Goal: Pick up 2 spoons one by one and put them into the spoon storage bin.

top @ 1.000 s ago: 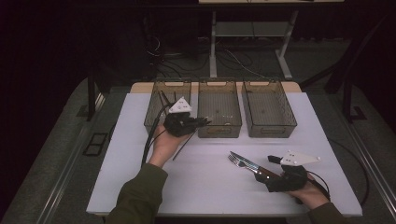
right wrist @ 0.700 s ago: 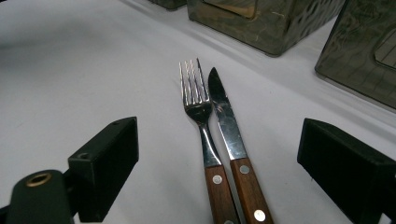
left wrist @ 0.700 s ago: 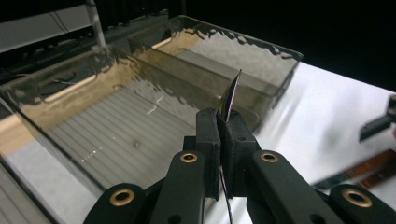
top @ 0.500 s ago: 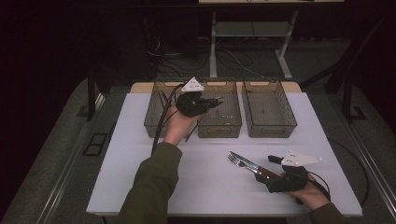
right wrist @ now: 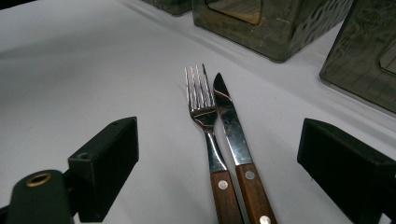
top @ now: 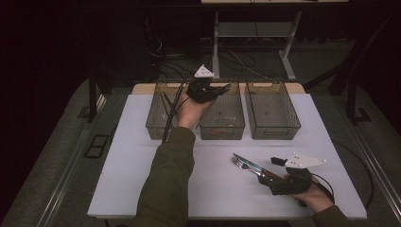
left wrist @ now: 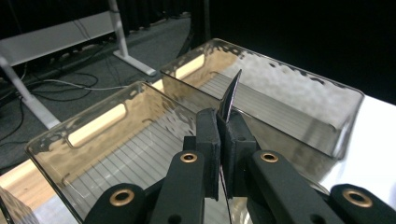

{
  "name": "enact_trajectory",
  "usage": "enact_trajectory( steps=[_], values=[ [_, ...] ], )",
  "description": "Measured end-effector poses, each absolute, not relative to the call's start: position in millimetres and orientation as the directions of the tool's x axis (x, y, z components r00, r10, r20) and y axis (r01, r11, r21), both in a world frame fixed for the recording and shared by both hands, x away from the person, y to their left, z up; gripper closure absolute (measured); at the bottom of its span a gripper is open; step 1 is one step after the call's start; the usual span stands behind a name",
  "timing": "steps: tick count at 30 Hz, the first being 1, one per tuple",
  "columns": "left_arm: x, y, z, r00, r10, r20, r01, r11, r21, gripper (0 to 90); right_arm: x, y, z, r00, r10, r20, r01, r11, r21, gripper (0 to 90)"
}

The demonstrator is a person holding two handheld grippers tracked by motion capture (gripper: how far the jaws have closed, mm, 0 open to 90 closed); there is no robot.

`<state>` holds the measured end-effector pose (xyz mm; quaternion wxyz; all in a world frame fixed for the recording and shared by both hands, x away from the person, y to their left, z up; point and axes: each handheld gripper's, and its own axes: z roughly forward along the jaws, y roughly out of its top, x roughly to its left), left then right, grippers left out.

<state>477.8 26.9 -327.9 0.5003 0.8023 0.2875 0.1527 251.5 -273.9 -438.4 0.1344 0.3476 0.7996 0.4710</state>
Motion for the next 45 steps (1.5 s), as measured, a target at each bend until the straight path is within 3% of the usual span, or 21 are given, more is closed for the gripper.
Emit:
enact_trajectory(
  steps=[14,30,35,45],
  values=[
    [500.1,16.3,-342.0,0.732,0.673,-0.104,0.361,-0.253,0.898,86.8,251.9,-273.8,-438.0,-0.73,0.673,0.118,0.425,0.312,0.85,12.2],
    [502.5,7.3,-362.6,0.742,0.668,-0.059,0.391,-0.359,0.847,85.6,252.4,-274.0,-438.4,-0.729,0.674,0.117,0.428,0.316,0.847,12.2],
    [501.9,6.3,-364.9,0.754,0.654,-0.065,0.404,-0.383,0.831,70.4,252.5,-274.0,-438.5,-0.728,0.675,0.118,0.429,0.316,0.846,12.2],
    [493.5,2.9,-362.6,0.781,0.619,-0.085,0.393,-0.381,0.837,57.2,252.8,-273.5,-439.0,-0.73,0.674,0.115,0.429,0.321,0.844,12.2]
  ],
)
